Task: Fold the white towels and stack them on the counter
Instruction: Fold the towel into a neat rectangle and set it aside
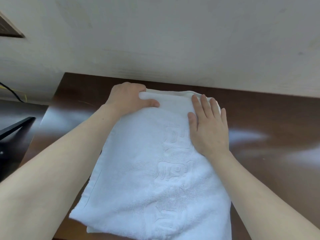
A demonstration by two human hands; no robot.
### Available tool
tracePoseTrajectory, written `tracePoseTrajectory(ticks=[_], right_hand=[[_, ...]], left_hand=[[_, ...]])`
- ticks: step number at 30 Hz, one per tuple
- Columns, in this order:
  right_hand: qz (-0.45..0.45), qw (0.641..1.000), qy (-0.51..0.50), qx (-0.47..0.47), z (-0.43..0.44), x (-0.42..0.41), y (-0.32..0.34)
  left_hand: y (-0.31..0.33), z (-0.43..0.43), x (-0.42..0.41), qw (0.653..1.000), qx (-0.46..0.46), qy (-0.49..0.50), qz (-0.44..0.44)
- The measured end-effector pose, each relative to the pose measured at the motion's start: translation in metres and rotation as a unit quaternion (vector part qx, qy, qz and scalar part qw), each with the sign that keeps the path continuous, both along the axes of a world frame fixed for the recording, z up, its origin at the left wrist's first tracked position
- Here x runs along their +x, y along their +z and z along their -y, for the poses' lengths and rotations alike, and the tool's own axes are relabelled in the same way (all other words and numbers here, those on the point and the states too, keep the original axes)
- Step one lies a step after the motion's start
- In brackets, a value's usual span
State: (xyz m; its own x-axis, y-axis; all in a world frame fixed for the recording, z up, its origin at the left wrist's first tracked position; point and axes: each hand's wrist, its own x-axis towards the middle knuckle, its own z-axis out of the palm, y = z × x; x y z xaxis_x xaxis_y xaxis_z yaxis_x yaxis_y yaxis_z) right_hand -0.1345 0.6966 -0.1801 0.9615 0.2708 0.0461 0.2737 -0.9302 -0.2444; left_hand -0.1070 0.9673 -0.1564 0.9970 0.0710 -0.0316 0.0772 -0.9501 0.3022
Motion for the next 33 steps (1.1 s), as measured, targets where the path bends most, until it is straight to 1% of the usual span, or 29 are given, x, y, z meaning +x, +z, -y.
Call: tracePoseTrajectory(ticks=[6,8,9,11,12,13,16,21,25,28,30,33], right_hand=[[-0.006,1.000,0.003,-0.008,-0.001,0.001,0.000],[-0.009,1.000,-0.002,-0.012,-0.002,0.000,0.000],[-0.009,1.000,-0.003,-0.015,-0.002,0.000,-0.001],[-0.009,1.000,-0.004,-0.016,-0.003,0.001,-0.001],[-0.009,1.000,-0.005,-0.016,-0.003,0.001,-0.001],[-0.010,1.000,-0.005,-0.016,-0.003,0.001,-0.001],[-0.011,1.000,-0.004,-0.018,-0.004,0.002,-0.001],[-0.021,1.000,-0.001,-0.020,-0.004,0.001,0.001],[-0.027,0.999,0.016,-0.035,-0.002,-0.001,0.008],[-0.007,0.999,0.029,-0.046,-0.002,-0.003,0.013],[-0.001,0.998,0.040,-0.047,-0.003,-0.004,0.016],[0.006,0.996,0.059,-0.064,-0.008,-0.003,0.017]], left_hand=[[-0.010,-0.008,0.003,0.999,0.032,0.040,0.012],[-0.011,-0.009,0.008,0.998,-0.005,0.043,0.039],[-0.011,-0.007,0.011,0.998,-0.040,0.027,0.043],[-0.007,0.003,0.016,0.994,-0.101,-0.029,0.005],[-0.005,0.010,0.019,0.992,-0.110,-0.056,-0.017],[-0.003,0.015,0.020,0.991,-0.111,-0.073,-0.020],[0.001,0.018,0.023,0.989,-0.119,-0.073,0.055],[0.010,0.010,0.017,0.981,-0.162,-0.077,0.068],[0.021,0.010,0.007,0.975,-0.161,-0.075,0.130],[0.037,0.008,0.003,0.970,-0.153,-0.080,0.172],[0.043,0.001,0.003,0.976,-0.113,-0.073,0.170],[0.040,-0.012,0.004,0.994,-0.025,-0.008,0.111]])
